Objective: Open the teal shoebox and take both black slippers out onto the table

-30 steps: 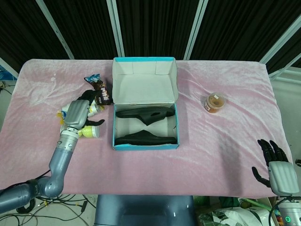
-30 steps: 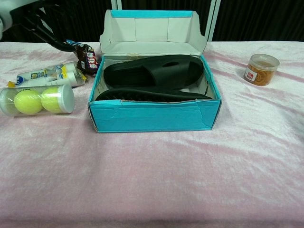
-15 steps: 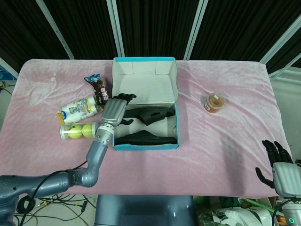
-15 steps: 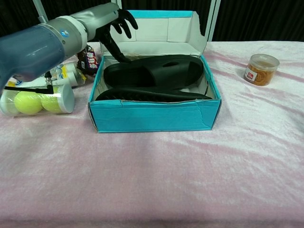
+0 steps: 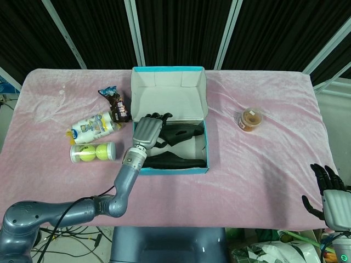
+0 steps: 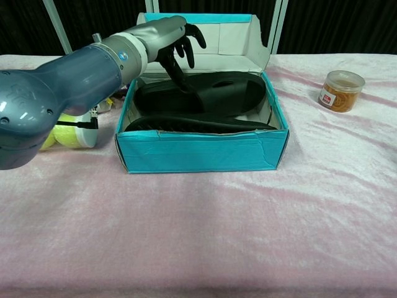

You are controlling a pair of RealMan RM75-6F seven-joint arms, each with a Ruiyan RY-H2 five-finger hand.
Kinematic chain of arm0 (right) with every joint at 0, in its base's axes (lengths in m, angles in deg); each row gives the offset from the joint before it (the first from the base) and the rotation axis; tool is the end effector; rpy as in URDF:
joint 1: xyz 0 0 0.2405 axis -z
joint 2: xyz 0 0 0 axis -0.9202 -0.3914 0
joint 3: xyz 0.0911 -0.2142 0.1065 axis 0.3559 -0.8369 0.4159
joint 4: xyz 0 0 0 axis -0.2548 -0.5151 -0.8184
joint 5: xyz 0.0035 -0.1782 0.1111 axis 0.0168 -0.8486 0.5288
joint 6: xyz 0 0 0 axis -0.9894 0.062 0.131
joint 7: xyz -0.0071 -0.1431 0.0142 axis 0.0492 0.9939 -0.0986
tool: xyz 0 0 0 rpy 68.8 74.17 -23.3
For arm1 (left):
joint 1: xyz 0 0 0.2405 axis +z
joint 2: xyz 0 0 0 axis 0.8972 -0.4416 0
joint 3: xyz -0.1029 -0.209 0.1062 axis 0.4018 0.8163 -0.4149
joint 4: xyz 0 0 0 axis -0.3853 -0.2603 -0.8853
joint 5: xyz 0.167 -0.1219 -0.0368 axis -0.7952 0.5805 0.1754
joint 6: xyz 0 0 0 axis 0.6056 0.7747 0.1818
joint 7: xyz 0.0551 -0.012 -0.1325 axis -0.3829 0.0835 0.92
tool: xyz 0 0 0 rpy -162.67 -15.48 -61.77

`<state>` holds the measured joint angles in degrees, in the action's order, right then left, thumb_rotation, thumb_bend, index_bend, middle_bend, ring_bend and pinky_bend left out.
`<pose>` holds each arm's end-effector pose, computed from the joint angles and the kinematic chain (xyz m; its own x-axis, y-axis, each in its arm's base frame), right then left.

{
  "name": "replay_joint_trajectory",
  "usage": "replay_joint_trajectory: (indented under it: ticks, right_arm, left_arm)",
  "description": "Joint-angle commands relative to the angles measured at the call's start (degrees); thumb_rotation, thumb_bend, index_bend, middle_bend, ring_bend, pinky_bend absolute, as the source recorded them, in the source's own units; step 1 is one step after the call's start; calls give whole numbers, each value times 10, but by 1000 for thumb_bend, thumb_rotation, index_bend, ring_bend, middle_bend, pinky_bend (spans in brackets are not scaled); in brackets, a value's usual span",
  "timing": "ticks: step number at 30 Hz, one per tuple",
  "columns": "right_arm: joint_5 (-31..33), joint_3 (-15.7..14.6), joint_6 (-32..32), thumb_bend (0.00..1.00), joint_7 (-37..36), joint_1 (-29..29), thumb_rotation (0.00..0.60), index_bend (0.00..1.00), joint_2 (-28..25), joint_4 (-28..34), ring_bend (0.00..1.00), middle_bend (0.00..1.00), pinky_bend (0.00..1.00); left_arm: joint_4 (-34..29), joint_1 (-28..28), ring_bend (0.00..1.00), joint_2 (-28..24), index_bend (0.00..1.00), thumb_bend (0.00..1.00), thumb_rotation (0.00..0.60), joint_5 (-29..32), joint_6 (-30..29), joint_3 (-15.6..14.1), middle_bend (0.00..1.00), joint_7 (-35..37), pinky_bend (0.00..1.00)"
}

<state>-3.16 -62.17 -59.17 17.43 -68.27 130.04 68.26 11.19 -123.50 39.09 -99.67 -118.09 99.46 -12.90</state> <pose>-0.3316 -0.1585 0.1609 0.3644 -0.0269 0.9309 -0.9300 0.0406 0.3652 -0.0235 0.3953 -0.0537 0.3440 0.1440 0.9279 0.9006 -0.3303 -0.2826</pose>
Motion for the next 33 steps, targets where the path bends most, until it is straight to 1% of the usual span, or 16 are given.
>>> replay_joint_trajectory:
  ticks: [1, 4, 9, 17, 22, 28, 33]
  right_arm:
    - [1, 1, 0, 266, -2, 0, 600, 0, 0, -2, 0, 75, 139]
    - [1, 0, 1, 266, -3, 0, 600, 0, 0, -3, 0, 75, 139]
    - [1, 0, 2, 266, -4, 0, 600, 0, 0, -4, 0, 75, 139]
    - [2, 0, 0, 267, -8, 2, 600, 0, -1, -6, 0, 75, 139]
    - [3, -1, -2, 266, -11, 5, 600, 0, -1, -7, 0, 75, 139]
    - [4, -2, -8, 265, -17, 11, 600, 0, -2, -9, 0, 75, 139]
    - [6, -2, -10, 266, -19, 14, 600, 0, -3, -9, 0, 75, 139]
  left_arm:
    - [16, -8, 240, 12, 194, 159, 600, 3, 1, -1, 363, -4, 305]
    - [28, -15, 240, 22, 182, 159, 600, 11, 4, 2, 335, -6, 308]
    - [47, -25, 246, 40, 179, 159, 600, 14, 3, 2, 297, -11, 348]
    - [64, -34, 246, 58, 177, 159, 600, 11, 0, -5, 306, -25, 355]
    - [79, -38, 246, 70, 155, 159, 600, 8, -1, -11, 299, -36, 355]
    - [115, -42, 237, 90, 120, 159, 600, -3, -7, -18, 271, -45, 355]
    - [144, -44, 234, 103, 114, 160, 600, -14, -12, -17, 262, -41, 355]
